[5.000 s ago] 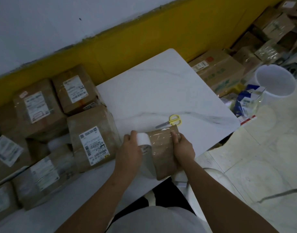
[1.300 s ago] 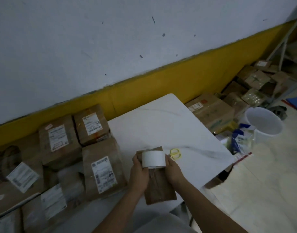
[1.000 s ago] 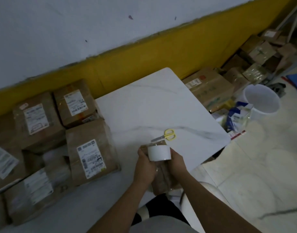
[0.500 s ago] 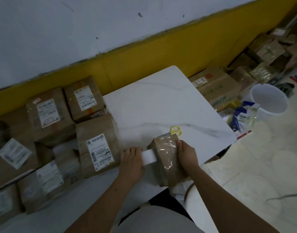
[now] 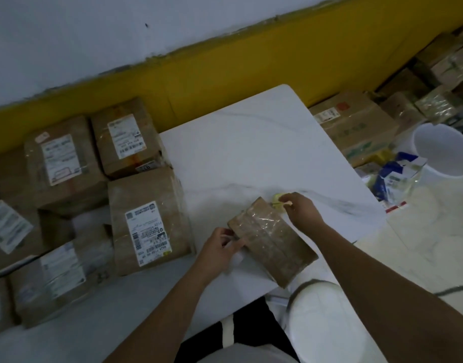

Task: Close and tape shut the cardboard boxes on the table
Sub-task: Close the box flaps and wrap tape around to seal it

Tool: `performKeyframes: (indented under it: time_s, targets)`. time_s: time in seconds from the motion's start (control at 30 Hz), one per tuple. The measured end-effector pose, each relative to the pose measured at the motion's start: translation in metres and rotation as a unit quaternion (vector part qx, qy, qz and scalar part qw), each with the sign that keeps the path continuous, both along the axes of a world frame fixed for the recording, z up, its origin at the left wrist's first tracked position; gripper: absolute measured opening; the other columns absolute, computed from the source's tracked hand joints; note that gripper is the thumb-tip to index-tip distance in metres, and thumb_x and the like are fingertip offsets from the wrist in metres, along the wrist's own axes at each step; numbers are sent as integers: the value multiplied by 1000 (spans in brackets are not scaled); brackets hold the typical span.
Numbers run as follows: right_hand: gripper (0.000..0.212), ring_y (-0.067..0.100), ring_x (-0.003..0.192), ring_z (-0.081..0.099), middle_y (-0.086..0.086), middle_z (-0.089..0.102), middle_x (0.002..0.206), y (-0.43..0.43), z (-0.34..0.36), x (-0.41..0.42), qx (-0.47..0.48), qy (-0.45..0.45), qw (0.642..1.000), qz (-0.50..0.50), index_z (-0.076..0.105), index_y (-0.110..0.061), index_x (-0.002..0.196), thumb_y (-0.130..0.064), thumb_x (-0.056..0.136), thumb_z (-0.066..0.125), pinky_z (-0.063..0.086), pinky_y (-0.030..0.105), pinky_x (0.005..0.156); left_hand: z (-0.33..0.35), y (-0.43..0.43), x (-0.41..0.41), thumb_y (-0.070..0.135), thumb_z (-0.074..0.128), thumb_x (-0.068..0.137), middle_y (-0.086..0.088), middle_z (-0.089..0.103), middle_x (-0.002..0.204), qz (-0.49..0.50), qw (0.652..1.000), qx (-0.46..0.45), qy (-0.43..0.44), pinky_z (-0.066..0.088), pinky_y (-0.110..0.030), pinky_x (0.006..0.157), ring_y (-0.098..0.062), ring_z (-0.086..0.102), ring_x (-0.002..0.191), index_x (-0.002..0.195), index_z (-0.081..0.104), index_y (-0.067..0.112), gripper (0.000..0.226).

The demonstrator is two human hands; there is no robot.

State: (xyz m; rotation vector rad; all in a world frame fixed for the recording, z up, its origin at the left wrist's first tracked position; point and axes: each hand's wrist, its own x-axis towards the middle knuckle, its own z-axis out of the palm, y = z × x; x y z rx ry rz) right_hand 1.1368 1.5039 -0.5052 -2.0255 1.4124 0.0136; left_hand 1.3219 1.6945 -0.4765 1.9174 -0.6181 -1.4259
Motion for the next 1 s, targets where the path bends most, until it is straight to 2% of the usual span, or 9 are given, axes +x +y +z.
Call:
performKeyframes:
  time_s: [0.1,0.23,0.37,0.5,0.57,0.67,0.77,0.9,1.0]
  targets:
    - [21,26,99,62,1,58,112,-14,-17,4,-14,74,991,113,66,-18,111,-15,93,57,49,34,79,-2,1,2,28,73,87,1,66,115,-33,999,-1,34,51,-14,78,-6,63,101,116,51,22,37]
    - [8,32,82,63,4,51,100,-23,-33,17,-57,142,978,143,56,-14,98,-10,92,55,53,40,68,-4,4,7,27,72,88,-1,67,118,-58,997,6,58,56,-34,88,-15,68,102,117,48,31,38]
    - [20,28,84,66,4,56,102,-24,-27,19,-103,255,944,185,58,-14,99,0,85,58,45,31,62,5,-5,0,24,67,92,-9,67,113,-17,996,19,86,61,-44,71,-35,72,81,117,49,21,31]
    - [20,23,77,66,0,64,89,-19,-12,1,-114,341,906,222,62,-15,97,0,85,55,37,26,60,12,-14,-9,29,65,93,-7,65,110,-26,996,34,72,59,-46,62,-36,72,70,121,45,14,37]
    - [14,23,68,60,0,60,78,-18,-5,-11,-96,318,931,151,59,-11,99,-6,89,51,36,26,60,10,-16,-13,30,66,93,-9,64,111,-14,997,28,77,60,-43,58,-34,72,67,122,45,12,40]
    - [23,28,82,64,8,65,90,-27,24,-19,-41,167,985,-31,56,-6,104,-27,94,58,41,29,65,11,-19,-23,24,70,90,-15,64,110,29,994,25,99,60,-46,59,-29,72,74,123,45,8,44]
    - [30,24,79,62,3,66,88,-23,66,-14,-105,37,986,-128,59,-12,104,-40,94,61,44,31,66,13,-29,-35,20,70,90,-17,64,108,69,990,25,117,60,-47,56,-28,72,68,124,44,9,44]
    - [20,20,76,63,-4,67,83,16,95,27,-130,-1,989,-68,63,-24,99,-42,96,55,50,33,68,14,-57,-46,18,63,94,-18,58,118,89,990,11,108,60,-50,58,-35,71,81,120,42,14,33]
    - [18,16,70,61,-3,66,77,36,71,43,-98,-67,993,-12,64,-25,95,-41,96,55,52,37,68,22,-72,-45,30,64,89,-12,62,102,65,992,12,103,60,-53,64,-32,69,74,114,45,13,36]
